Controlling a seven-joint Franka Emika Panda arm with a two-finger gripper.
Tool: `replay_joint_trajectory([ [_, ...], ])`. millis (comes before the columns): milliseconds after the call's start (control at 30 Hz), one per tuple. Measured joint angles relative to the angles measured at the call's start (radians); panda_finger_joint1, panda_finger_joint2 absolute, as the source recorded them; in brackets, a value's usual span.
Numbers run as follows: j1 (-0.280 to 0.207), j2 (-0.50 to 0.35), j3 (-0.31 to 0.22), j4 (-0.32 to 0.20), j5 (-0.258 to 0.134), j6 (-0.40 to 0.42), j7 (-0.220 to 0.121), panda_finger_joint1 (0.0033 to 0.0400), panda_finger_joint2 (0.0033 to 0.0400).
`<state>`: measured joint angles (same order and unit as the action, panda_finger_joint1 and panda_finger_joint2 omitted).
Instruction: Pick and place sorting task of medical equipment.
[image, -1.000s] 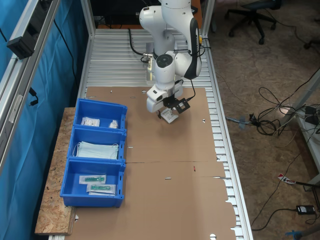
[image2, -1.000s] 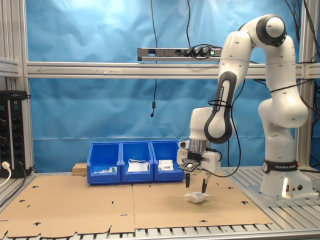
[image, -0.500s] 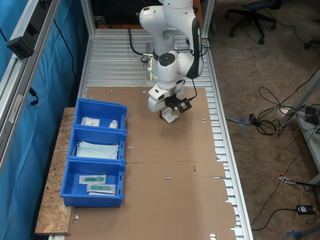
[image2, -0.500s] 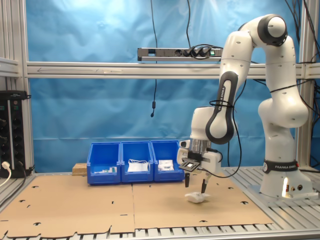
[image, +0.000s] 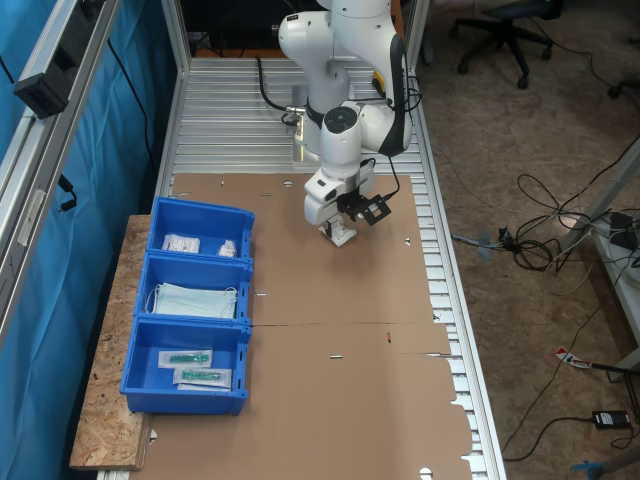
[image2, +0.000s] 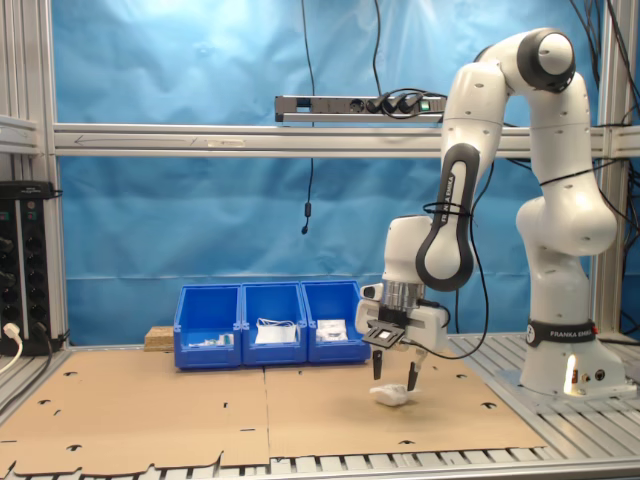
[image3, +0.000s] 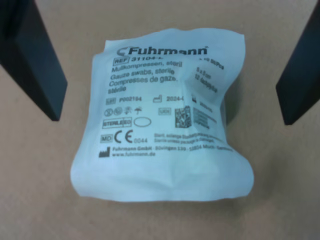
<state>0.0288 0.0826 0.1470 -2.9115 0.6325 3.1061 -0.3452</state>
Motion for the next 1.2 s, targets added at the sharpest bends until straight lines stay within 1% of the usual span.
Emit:
replay_joint_trajectory([
  [600, 0.0, 0.062, 0.001, 0.0, 0.001, 0.0, 0.0, 0.04, 0.04],
  [867, 0.0, 0.09, -0.012, 0.001, 0.001, 0.0, 0.0, 0.04, 0.04],
  [1200, 0.0, 0.097, -0.035, 0.001, 0.001, 0.0, 0.0, 0.04, 0.04],
])
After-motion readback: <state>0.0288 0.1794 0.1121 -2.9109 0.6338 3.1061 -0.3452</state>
